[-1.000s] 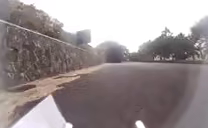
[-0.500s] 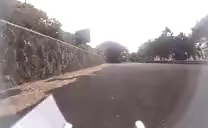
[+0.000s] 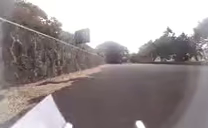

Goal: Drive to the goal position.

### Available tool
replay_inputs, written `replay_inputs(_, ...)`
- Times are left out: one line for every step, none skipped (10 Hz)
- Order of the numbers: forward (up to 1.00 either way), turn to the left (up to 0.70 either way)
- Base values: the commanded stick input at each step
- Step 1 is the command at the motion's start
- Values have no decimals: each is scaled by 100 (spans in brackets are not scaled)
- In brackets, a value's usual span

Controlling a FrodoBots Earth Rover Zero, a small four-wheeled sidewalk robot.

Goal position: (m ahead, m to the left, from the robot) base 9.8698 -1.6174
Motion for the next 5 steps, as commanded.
replay_inputs(100, -23)
replay_inputs(100, -23)
replay_inputs(100, -23)
replay_inputs(100, -23)
replay_inputs(100, -23)
